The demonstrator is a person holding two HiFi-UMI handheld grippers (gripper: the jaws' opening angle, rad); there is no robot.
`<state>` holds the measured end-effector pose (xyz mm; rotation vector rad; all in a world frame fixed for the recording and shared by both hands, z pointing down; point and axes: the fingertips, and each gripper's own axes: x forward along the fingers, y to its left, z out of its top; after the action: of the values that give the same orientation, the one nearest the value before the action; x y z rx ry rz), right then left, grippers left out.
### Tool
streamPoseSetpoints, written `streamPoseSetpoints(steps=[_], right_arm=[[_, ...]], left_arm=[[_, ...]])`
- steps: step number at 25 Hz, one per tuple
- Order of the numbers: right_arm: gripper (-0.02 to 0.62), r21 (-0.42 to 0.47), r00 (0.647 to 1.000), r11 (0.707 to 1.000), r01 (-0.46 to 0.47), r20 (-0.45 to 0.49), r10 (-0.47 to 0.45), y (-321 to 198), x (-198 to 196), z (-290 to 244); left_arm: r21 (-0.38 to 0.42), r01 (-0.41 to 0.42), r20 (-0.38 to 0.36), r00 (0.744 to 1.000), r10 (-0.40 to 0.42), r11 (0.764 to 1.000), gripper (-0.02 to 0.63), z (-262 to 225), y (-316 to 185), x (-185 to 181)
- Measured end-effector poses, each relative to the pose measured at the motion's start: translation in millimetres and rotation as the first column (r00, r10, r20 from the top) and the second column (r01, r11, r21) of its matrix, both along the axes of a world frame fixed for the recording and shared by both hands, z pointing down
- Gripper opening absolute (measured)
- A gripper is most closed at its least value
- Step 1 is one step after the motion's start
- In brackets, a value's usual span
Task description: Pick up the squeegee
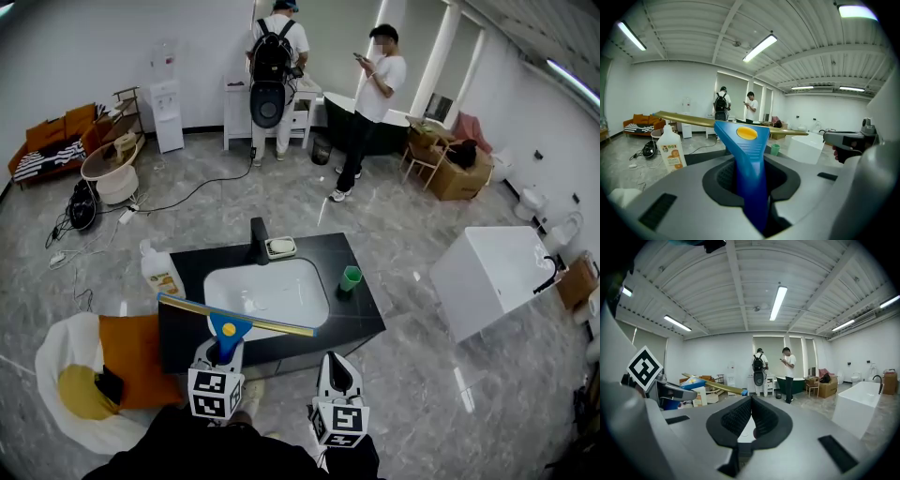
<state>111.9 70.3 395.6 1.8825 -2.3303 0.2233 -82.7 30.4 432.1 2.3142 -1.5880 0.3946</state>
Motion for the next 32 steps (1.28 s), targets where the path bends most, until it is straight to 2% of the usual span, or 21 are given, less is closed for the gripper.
streamPoseSetpoints(steps=[10,32], right_arm=[[0.015,0.015,1.0,1.0,0.022,-0.005,-0.022,41.0,-10.6,1.3],[0.014,0.021,1.0,1.0,0.009,0.015,-0.009,37.1,-20.9,-2.2]], left_arm=[[0.037,0.009,0.011,1.0,-0.009,0.999,0.097,-11.2,48.7,-10.4],[0.042,-0.012,0.025,1.0,0.011,0.999,0.097,-11.7,41.9,-13.5]])
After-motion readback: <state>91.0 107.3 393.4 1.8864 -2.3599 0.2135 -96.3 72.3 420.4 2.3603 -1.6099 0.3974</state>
